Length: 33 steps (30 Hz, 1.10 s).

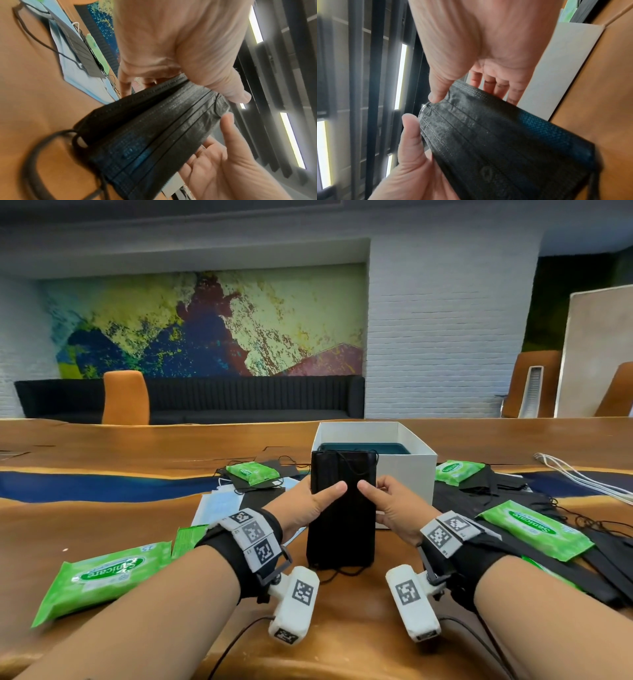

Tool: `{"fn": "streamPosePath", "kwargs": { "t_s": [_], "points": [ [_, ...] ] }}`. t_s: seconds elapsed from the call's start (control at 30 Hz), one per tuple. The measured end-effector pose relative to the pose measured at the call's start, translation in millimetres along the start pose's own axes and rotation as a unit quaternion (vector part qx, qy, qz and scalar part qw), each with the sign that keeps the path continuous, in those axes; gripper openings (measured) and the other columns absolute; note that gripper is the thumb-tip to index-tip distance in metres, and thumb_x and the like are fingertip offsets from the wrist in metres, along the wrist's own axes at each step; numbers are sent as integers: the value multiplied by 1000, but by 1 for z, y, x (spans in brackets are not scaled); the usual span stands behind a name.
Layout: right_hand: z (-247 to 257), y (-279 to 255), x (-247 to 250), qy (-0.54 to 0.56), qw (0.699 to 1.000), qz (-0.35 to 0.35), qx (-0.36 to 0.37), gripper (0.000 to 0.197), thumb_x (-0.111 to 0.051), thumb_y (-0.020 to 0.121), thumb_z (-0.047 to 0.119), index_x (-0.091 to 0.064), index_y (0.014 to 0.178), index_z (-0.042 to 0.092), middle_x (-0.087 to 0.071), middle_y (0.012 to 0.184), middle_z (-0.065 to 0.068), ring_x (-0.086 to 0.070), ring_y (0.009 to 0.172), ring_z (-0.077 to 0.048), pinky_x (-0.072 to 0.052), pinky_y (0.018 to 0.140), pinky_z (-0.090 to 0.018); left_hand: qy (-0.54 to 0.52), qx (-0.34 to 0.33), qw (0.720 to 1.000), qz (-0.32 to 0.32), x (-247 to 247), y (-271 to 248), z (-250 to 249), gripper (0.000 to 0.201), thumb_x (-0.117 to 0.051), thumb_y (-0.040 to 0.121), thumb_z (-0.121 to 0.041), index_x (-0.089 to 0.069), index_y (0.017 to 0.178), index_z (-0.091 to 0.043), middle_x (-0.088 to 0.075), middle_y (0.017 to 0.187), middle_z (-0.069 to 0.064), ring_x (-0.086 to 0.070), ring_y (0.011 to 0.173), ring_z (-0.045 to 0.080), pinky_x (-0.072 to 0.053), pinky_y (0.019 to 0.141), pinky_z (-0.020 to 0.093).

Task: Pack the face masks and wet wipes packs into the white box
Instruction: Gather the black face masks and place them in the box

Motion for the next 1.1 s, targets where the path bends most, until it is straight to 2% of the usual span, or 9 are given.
{"fn": "streamPosePath", "kwargs": {
  "t_s": [0.1,0.2,0.37,0.5,0.57,0.67,0.83,0.97,1.1],
  "points": [
    [-9,5,0,-40,999,6,-2,96,-68,40,83,-55,108,17,-67,108,-9,-64,105,-22,-50,96,-47,47,10,999,1,1,1,6,44,-56,88,-48,-52,125,-26,-63,119,-1,-58,113,15,-45,96,32],
    [-9,4,-3,-47,999,24,-9,101,-69,36,83,-55,114,21,-66,112,-4,-63,107,-20,-50,96,-45,96,26,995,10,3,1,9,37,-56,89,-47,-54,121,-27,-64,117,-2,-58,110,13,-46,93,27],
    [2,-9,-21,-73,994,79,-5,71,-72,53,72,-53,114,39,-61,122,1,-56,115,-18,-45,102,-45,156,27,987,20,4,1,12,50,-58,85,-53,-50,128,-27,-61,116,-4,-57,110,11,-45,95,27],
    [8,-11,-26,-94,992,82,5,26,-64,82,41,-50,104,40,-59,113,7,-55,109,-13,-43,100,-32,142,31,989,3,4,0,13,57,-60,86,-50,-39,133,-26,-57,115,-5,-57,105,13,-53,71,20],
    [10,-10,-24,-104,992,74,19,25,-62,86,35,-51,109,37,-59,115,6,-55,111,-14,-43,98,-30,109,29,994,-13,6,0,13,60,-63,86,-44,-33,135,-27,-54,112,-7,-56,104,11,-55,67,19],
    [6,-8,-17,-113,992,56,10,41,-65,84,39,-50,121,30,-59,123,0,-55,115,-18,-45,101,-38,94,32,995,-32,11,2,17,64,-69,83,-39,-31,133,-26,-56,110,1,-60,102,12,-57,74,24],
    [5,-5,-7,-117,992,48,8,34,-66,85,33,-53,117,30,-60,122,-1,-56,114,-19,-44,103,-41,79,32,996,2,8,0,16,48,-67,87,-23,-46,130,-24,-59,114,-1,-60,101,9,-56,75,20],
    [14,1,2,-85,996,18,36,24,-64,87,31,-56,110,33,-64,118,-3,-58,113,-21,-44,102,-46,59,-5,998,-37,8,1,8,35,-60,92,-20,-53,127,-20,-62,111,3,-62,98,10,-56,77,21],
    [17,1,5,-97,994,38,38,36,-63,87,29,-48,120,29,-60,122,-2,-56,114,-18,-45,100,-38,112,2,993,-38,4,-1,5,40,-62,91,-27,-50,129,-22,-58,103,-4,-61,95,11,-55,73,23]
  ]
}}
Point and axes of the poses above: each hand's wrist, its own y-axis towards the middle knuckle, its own x-axis out of the back of the hand, z = x × y, the point moved 5 cm from there along y, towards the middle knuckle
